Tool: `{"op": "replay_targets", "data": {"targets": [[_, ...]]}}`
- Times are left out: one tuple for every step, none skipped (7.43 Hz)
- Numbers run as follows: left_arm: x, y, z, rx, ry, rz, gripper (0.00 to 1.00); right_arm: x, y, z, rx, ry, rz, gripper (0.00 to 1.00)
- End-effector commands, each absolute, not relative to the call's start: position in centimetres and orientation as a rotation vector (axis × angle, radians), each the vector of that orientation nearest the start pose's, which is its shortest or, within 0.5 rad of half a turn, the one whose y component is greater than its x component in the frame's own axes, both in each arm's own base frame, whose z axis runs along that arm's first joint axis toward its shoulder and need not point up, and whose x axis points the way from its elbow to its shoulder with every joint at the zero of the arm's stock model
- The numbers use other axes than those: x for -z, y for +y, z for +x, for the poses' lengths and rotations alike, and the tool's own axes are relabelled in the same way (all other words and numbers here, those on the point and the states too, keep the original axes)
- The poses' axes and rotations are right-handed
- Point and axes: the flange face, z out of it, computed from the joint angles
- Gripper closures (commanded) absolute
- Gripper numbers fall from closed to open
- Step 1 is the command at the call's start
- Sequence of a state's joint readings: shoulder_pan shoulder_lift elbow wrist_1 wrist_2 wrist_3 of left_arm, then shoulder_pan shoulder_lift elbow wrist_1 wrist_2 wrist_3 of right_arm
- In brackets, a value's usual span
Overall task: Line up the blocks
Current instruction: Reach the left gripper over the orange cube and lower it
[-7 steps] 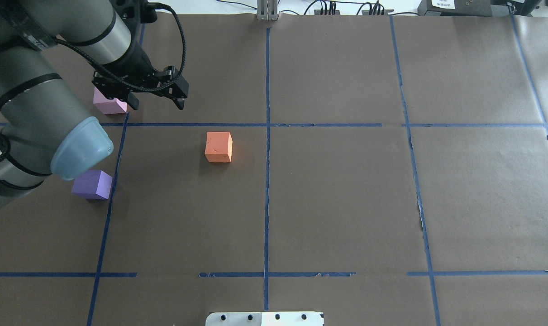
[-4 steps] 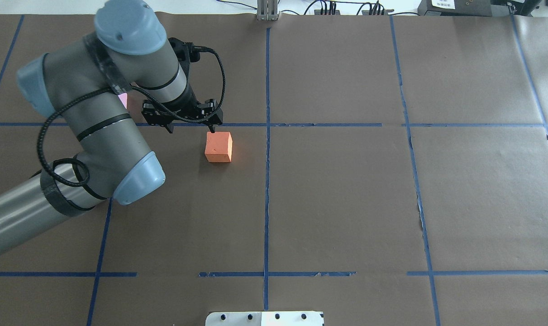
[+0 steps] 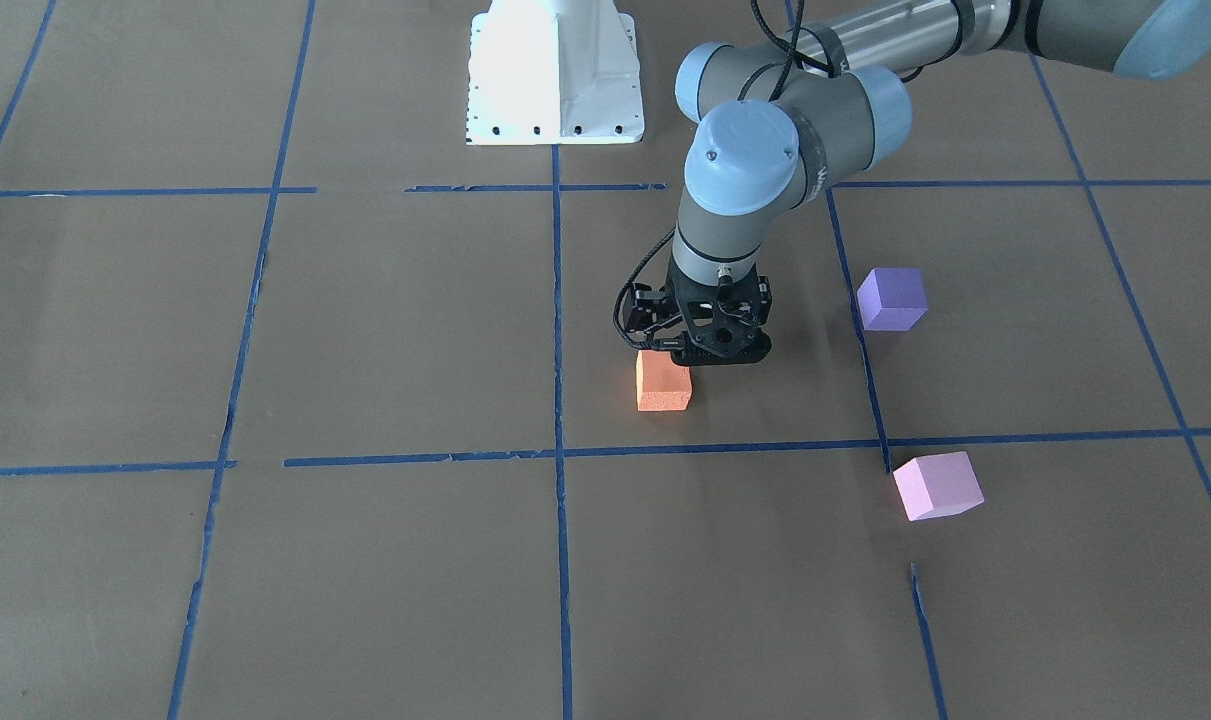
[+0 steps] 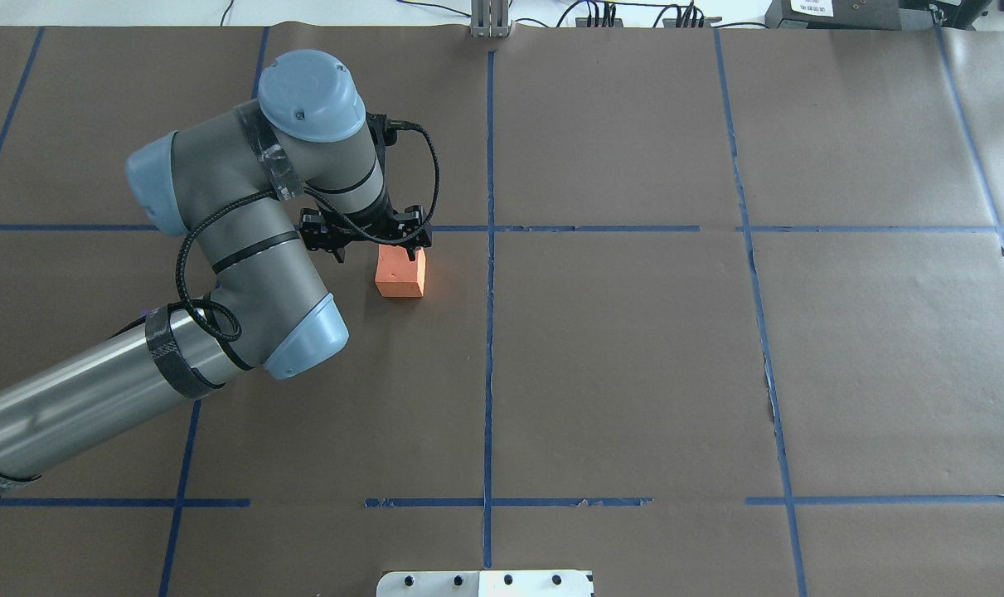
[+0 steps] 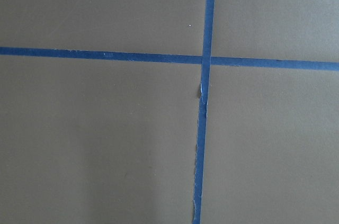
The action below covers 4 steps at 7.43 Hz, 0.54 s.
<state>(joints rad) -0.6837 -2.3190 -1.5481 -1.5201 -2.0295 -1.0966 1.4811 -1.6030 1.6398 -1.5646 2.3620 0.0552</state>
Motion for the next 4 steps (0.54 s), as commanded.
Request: {"op": "replay_targets", "data": {"targets": [[-21.6, -52.8, 50.8, 0.089, 0.813, -0.018, 0.0, -63.8, -48.5, 1.9, 0.049, -0.792, -0.016, 0.0], [-21.5, -53.3, 51.4, 0.098, 0.822, -0.017, 0.0, -63.9, -48.5, 2.0, 0.049, -0.791, -0.016, 0.0], [-22.0, -53.1, 52.2, 0.09, 0.823, -0.019, 0.0, -63.9, -48.5, 2.0, 0.049, -0.791, -0.016, 0.0], [-22.2, -52.7, 52.6, 0.083, 0.821, -0.021, 0.0, -63.8, -48.5, 1.9, 0.049, -0.792, -0.016, 0.0]]}}
